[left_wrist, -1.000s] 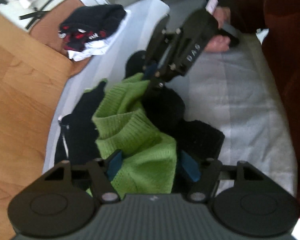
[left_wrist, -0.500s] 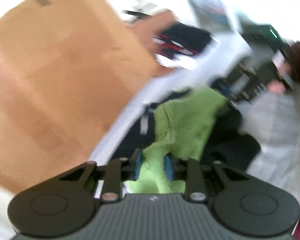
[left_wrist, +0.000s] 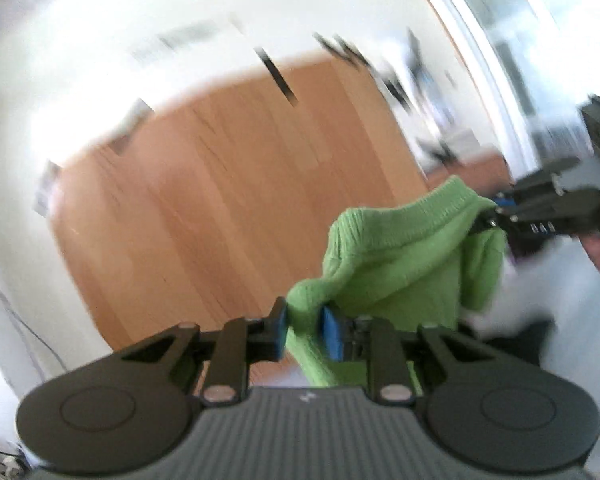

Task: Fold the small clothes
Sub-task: 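Lift the sweater high with both grippers, shaking it out in the air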

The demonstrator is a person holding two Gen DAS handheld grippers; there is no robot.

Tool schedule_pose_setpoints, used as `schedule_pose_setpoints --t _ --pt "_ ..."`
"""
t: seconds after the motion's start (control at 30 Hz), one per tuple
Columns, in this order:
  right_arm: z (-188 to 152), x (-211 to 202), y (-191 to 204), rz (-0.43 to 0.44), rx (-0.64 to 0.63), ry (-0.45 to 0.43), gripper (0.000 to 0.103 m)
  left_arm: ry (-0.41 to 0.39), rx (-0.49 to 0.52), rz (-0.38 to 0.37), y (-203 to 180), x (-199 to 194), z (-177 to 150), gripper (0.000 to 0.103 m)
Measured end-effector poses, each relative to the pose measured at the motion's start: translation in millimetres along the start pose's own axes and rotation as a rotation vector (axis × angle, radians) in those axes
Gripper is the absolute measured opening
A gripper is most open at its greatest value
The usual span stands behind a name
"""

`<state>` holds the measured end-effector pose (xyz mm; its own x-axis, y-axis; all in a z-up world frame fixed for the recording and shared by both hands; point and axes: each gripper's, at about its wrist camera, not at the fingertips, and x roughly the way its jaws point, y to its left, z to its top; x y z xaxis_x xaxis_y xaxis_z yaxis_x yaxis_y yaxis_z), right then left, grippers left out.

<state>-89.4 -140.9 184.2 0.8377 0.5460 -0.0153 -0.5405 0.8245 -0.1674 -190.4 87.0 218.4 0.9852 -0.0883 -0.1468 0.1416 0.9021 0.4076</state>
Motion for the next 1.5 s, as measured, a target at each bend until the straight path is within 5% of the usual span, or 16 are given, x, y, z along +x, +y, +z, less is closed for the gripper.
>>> schedule_pose_setpoints --t 0.2,0.4,0.47,0.53,0.67,0.77,0.93,1.1,1.2,1.33,1.5 --pt "113 -40 14 -0.131 -0.161 -0.259 0.01 -0.257 -0.021 0.19 10 -53 62 0.017" --pt "193 -72 24 -0.235 -0.285 -0.375 0.01 -0.422 -0.025 0.376 17 -104 122 0.017" --pt "211 -81 26 -0.282 -0.327 -0.405 0.01 -0.483 -0.008 0.521 18 -118 139 0.003" --pt "228 -92 22 -0.306 -0.336 -0.41 0.01 -0.537 -0.013 0.632 26 -137 158 0.003" --pt "245 -110 19 -0.337 -0.331 -0.416 0.01 -0.5 -0.142 0.467 53 -168 185 0.007" --pt "230 -121 16 -0.379 -0.407 -0.457 0.01 -0.472 -0.138 0.439 41 -167 170 0.016" --pt "213 -129 10 -0.415 -0.549 -0.442 0.01 -0.319 -0.11 0.221 0 -128 125 0.029" --pt "206 -135 -2 -0.504 -0.605 -0.426 0.01 -0.274 -0.186 -0.096 -42 -91 74 0.064" --pt "216 -141 -5 -0.545 -0.605 -0.413 0.01 -0.299 -0.271 -0.355 -50 -76 57 0.097" --pt "220 -147 -1 -0.577 -0.633 -0.403 0.01 -0.392 -0.361 -0.625 -65 -71 40 0.103" --pt "219 -151 4 -0.599 -0.639 -0.409 0.01 -0.376 -0.346 -0.688 -90 -44 49 0.103"
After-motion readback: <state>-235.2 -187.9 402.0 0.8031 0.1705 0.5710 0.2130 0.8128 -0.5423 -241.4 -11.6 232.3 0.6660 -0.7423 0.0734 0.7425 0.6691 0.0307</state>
